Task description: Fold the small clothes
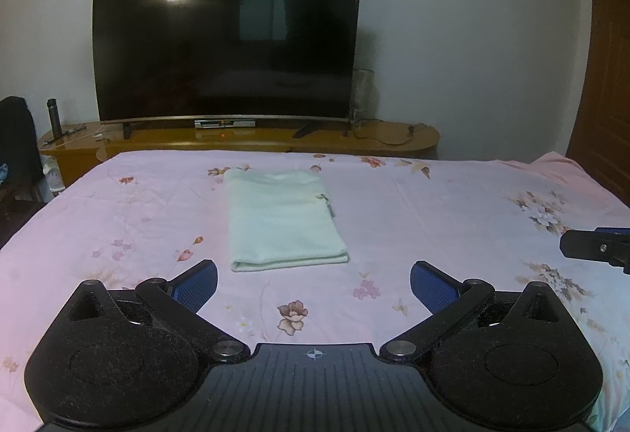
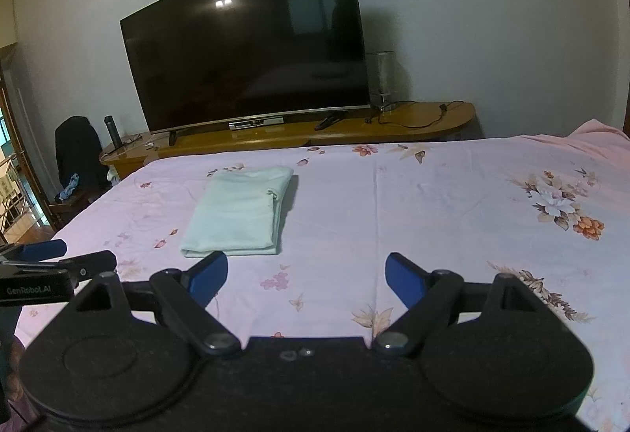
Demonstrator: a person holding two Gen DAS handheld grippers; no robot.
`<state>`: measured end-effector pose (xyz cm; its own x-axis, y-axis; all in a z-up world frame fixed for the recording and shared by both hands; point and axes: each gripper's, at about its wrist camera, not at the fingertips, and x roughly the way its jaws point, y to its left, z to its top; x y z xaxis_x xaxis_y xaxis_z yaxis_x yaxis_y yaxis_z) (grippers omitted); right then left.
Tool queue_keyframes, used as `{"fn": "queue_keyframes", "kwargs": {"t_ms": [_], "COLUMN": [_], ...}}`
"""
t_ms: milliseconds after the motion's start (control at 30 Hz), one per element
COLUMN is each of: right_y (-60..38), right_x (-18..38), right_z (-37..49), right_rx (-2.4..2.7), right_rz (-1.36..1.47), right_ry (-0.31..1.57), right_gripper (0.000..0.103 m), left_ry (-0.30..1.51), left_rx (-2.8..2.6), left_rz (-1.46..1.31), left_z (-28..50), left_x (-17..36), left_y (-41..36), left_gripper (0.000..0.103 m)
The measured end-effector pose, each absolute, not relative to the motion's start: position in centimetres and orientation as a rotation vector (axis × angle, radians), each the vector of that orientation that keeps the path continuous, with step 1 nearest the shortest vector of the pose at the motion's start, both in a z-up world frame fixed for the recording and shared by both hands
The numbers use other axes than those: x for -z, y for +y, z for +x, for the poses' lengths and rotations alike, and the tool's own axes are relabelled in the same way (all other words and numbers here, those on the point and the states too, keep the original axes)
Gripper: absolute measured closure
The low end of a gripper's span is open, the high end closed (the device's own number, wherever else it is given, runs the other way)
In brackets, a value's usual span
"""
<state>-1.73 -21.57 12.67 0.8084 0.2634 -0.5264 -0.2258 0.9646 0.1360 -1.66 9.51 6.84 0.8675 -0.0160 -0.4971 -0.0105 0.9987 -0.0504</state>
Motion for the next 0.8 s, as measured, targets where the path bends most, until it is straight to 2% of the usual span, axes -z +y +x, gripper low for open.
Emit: {"fn": "queue_keyframes", "kwargs": {"t_ms": [300,433,800], "right_y": [-21.6,-23.0,-22.6], "right_x": [-12.4,-12.1,-11.9], "right_z": [-1.2,-0.4,-0.4], "right_rx": [-0.251,-0.327,-0.289], "right_rz": [0.056,0.248,0.202], "right_ry": [0.58,0.643,0.63], "right_gripper": [0.016,0.015,0.015], "left_ry": [0.525,0.524,0.522], "left_rx": [0.005,0.004,0.008], "left_rz": [-0.055,-0.055,-0.043], "left_z": [-1.6,-1.7,-1.7], "left_x": [-6.8,-6.8,-6.8], "left_y": [9.8,9.7,9.3], "left_gripper": [0.0,0.0,0.0]}}
